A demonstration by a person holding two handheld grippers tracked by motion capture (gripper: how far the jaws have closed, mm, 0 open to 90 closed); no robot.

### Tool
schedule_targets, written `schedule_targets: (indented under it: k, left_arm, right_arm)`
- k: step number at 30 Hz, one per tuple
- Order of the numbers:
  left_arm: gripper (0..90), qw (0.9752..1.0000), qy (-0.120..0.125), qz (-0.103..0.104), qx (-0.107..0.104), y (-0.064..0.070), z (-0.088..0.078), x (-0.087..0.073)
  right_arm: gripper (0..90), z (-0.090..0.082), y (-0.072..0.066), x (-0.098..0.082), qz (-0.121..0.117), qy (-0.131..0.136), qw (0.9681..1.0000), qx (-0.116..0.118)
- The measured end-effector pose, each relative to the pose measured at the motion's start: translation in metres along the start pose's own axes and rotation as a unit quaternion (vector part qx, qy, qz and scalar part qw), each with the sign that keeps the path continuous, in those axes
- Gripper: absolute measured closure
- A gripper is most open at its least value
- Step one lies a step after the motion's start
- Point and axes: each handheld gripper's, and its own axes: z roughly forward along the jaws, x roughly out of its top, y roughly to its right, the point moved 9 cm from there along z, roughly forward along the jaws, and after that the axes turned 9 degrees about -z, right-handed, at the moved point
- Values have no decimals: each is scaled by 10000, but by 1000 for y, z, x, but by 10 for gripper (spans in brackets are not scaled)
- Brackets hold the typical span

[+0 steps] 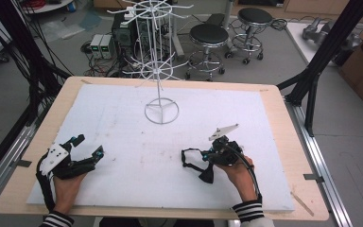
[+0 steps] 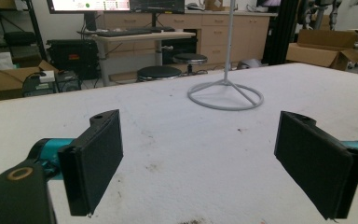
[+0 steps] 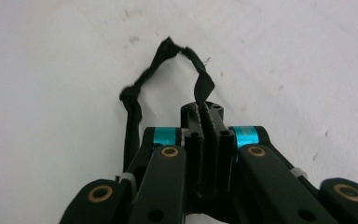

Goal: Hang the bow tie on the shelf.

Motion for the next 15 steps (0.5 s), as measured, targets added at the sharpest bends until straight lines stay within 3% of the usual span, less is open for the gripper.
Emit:
schedule_targets:
  k: [3,15]
  left_arm:
    - [157,10000,2,0,1,0,0,0]
    - [156,10000,-2,5,3,0,0,0]
  right_arm:
    - [867,-3,-1,6,-76,308,9995,14]
    - [866,-14,-4,24,-285,1006,9945,-67]
